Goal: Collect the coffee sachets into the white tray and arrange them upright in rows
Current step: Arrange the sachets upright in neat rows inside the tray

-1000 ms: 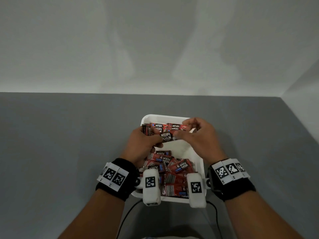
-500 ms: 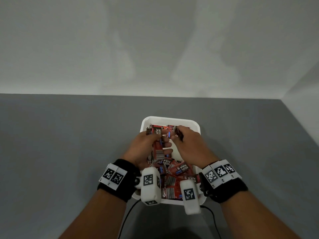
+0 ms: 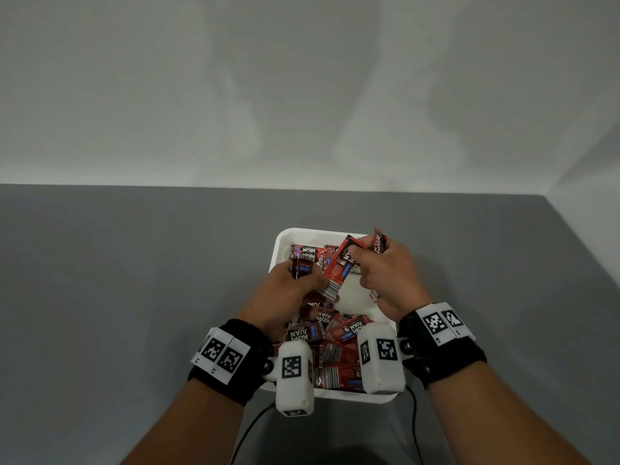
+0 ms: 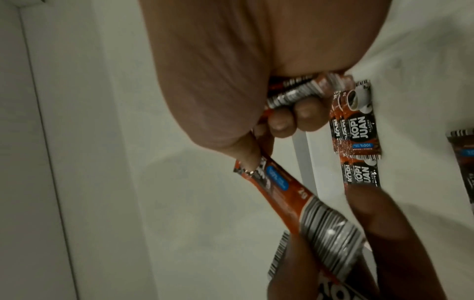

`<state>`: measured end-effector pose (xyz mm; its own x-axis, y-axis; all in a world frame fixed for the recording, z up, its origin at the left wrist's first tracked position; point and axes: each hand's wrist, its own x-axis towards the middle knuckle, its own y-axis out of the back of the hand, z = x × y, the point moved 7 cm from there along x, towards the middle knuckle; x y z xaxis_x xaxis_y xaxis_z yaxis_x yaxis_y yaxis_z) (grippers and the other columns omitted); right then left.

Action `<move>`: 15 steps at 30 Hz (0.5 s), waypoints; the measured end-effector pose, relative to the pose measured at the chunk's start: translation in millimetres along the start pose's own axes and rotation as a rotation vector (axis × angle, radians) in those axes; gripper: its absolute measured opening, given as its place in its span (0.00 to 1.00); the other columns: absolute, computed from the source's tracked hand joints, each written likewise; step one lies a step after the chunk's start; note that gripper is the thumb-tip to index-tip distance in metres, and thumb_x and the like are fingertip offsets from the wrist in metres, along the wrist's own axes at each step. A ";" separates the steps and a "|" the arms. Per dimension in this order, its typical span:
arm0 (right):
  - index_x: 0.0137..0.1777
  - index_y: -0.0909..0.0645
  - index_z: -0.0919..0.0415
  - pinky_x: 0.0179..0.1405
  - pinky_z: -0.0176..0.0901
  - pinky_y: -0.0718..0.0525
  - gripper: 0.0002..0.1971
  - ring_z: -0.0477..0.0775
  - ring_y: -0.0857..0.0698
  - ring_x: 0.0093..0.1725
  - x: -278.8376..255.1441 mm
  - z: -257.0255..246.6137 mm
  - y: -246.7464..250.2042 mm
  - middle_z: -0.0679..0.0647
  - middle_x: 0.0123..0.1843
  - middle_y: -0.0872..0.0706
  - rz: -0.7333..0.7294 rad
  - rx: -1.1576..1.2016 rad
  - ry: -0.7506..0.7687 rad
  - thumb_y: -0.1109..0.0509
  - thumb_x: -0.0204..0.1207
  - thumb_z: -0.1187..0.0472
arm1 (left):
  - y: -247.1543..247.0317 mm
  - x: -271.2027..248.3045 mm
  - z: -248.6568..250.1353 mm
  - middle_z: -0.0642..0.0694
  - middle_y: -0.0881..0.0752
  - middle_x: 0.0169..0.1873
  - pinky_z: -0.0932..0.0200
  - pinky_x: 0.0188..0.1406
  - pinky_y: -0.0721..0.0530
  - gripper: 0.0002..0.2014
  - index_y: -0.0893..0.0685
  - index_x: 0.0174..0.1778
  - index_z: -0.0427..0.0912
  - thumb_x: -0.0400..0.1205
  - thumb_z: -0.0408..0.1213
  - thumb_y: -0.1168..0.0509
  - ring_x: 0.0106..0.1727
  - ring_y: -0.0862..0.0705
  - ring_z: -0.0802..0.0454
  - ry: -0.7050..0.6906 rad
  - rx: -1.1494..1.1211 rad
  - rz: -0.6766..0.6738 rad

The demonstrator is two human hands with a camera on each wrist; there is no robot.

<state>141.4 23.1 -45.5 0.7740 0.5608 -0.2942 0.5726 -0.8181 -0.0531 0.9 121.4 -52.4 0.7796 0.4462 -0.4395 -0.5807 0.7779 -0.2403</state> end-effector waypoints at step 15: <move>0.56 0.14 0.63 0.24 0.39 0.28 0.12 0.52 0.23 0.30 6.0 -0.7 11.4 0.63 0.39 0.17 0.013 0.021 0.061 0.27 0.76 0.76 | 14.7 16.7 13.0 0.34 0.17 0.33 0.62 0.19 0.31 0.03 0.14 0.42 0.31 0.79 0.25 0.26 0.22 0.31 0.49 -0.194 0.142 0.163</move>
<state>152.8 17.2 -47.2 0.7969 0.5562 -0.2359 0.5569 -0.8276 -0.0701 8.5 146.0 -52.0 0.7172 0.6358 -0.2855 -0.6737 0.7373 -0.0503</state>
